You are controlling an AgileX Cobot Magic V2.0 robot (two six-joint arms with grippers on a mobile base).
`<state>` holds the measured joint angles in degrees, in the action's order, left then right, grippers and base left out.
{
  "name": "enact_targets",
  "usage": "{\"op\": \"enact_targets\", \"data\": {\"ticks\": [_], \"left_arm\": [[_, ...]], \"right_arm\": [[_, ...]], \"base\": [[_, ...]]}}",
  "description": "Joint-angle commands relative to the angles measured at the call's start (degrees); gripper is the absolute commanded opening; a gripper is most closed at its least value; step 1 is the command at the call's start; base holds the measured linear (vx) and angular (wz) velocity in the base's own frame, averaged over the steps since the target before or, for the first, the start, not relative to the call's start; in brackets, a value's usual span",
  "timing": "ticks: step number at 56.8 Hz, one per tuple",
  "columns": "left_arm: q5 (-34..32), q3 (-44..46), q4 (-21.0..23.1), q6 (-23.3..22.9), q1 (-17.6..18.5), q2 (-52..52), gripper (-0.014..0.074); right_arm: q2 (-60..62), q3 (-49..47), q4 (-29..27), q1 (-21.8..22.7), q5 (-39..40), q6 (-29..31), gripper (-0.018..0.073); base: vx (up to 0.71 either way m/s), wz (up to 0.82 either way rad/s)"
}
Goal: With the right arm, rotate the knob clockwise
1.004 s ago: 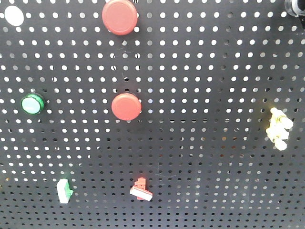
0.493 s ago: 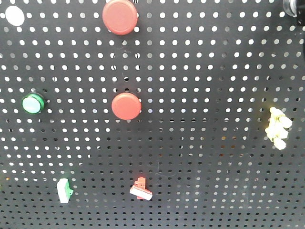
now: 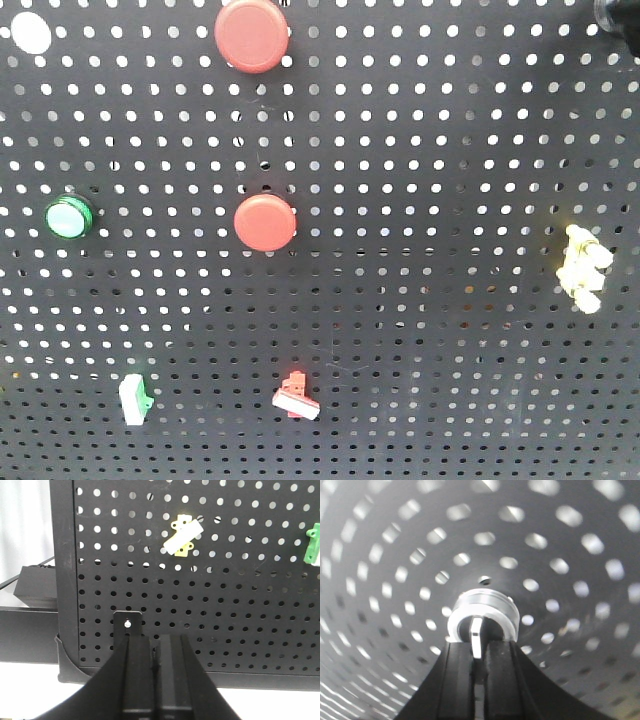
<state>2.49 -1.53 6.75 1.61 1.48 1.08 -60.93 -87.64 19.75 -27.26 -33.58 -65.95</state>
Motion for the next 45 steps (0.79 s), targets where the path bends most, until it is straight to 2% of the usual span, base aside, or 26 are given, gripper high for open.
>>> {"op": "enact_targets", "data": {"ticks": [1,12,19,25,34,41,45], "left_arm": [[-4.72,-0.75,0.47,-0.34,-0.11,-0.01,-0.0006],[-4.72,-0.75,0.47,-0.34,-0.11,-0.01,-0.0006],[-4.72,-0.75,0.47,-0.34,-0.11,-0.01,-0.0006],[-4.72,-0.75,0.47,-0.34,-0.11,-0.01,-0.0006],[-4.72,-0.75,0.47,-0.34,-0.11,-0.01,-0.0006],[-4.72,-0.75,0.47,-0.34,-0.11,-0.01,-0.0006],[-4.72,-0.75,0.47,-0.34,-0.11,-0.01,-0.0006]], "right_arm": [[-0.63,-1.70,5.10,0.64,11.47,-3.99,-0.0009],[-0.63,-1.70,10.91,0.64,11.03,-3.87,0.0003],[-0.63,-1.70,12.59,0.64,10.31,-3.87,0.0044],[-0.63,-1.70,12.59,0.64,10.23,-3.87,0.0102],[-0.63,-1.70,12.35,0.64,9.41,-3.76,0.0235],[1.19,-1.70,11.24,0.64,5.55,-3.62,0.0341],[2.70,-1.70,10.41,0.64,1.90,-2.72,0.0372]], "base": [[0.00,0.00],[0.00,0.00],[0.00,0.00],[0.00,0.00],[0.00,0.00],[0.00,0.00],[0.00,0.00]]}}
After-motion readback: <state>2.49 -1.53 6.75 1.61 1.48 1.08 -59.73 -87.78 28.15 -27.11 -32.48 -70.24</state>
